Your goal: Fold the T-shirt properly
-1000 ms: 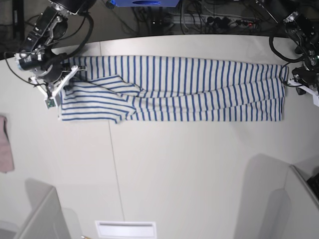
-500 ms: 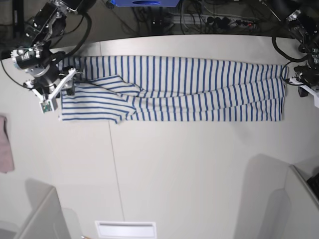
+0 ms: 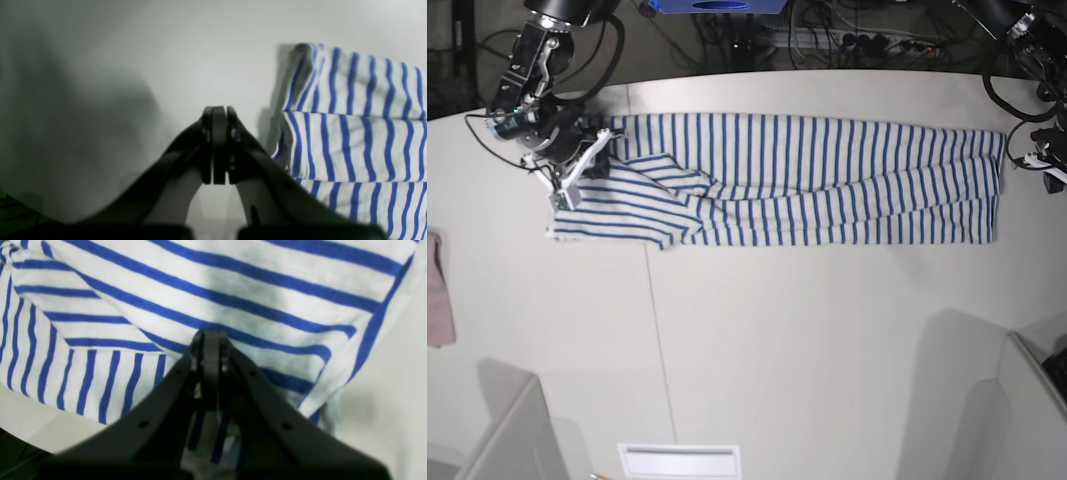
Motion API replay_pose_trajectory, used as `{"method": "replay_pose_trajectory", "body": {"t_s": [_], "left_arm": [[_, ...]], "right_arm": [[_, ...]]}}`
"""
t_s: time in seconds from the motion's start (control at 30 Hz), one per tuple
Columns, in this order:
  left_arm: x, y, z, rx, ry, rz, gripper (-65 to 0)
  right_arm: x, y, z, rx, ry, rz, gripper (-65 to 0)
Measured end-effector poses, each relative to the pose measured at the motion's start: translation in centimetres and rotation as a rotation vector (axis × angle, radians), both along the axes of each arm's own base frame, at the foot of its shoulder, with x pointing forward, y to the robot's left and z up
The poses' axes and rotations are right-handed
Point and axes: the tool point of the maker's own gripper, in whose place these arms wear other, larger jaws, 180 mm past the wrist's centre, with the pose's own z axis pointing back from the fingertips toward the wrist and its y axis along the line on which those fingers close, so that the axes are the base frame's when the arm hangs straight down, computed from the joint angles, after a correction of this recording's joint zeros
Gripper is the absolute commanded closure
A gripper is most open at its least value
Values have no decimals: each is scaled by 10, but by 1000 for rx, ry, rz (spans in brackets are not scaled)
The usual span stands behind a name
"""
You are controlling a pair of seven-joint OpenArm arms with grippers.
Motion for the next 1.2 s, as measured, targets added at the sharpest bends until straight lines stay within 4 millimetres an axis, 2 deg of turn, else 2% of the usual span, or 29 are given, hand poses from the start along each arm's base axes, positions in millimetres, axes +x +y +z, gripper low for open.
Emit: {"method": "replay_pose_trajectory", "body": {"t_s": [0.1, 0.17, 0.37, 0.43, 0.5, 0.6, 0.73, 0.87, 1.0, 1.07, 1.2], "left_arm": [[1, -2, -1, -4, 0, -5, -3], [1, -3, -1, -7, -3, -6, -99], [-2, -4, -5, -20, 34, 0, -469], [0, -5, -5, -26, 28, -2, -543], [5, -12, -10, -87, -11, -16, -563], [7, -29, -32, -232, -38, -56, -563], [0, -40, -62, -286, 55, -96, -563], [16, -58, -65, -320, -6, -148, -563], [8, -54, -80, -339, 41, -120, -563], [15, -54, -81, -356, 24, -113, -563], [22, -58, -85, -393, -3, -112, -561]], "right_arm": [[-6, 0, 3, -11, -1, 3, 0], [-6, -1, 11, -34, -15, 9, 0], [7, -3, 60, -95, -180, 25, 0], [6, -2, 66, -103, -199, 29, 0], [5, 1, 66, -97, -195, 26, 0], [6, 1, 66, -95, -196, 27, 0], [5, 1, 65, -97, -190, 28, 0], [6, 15, 64, -83, -191, 67, 0], [2, 28, 61, -65, -184, 105, 0], [-2, 36, 58, -52, -173, 122, 0], [0, 35, 59, -56, -178, 122, 0]]}}
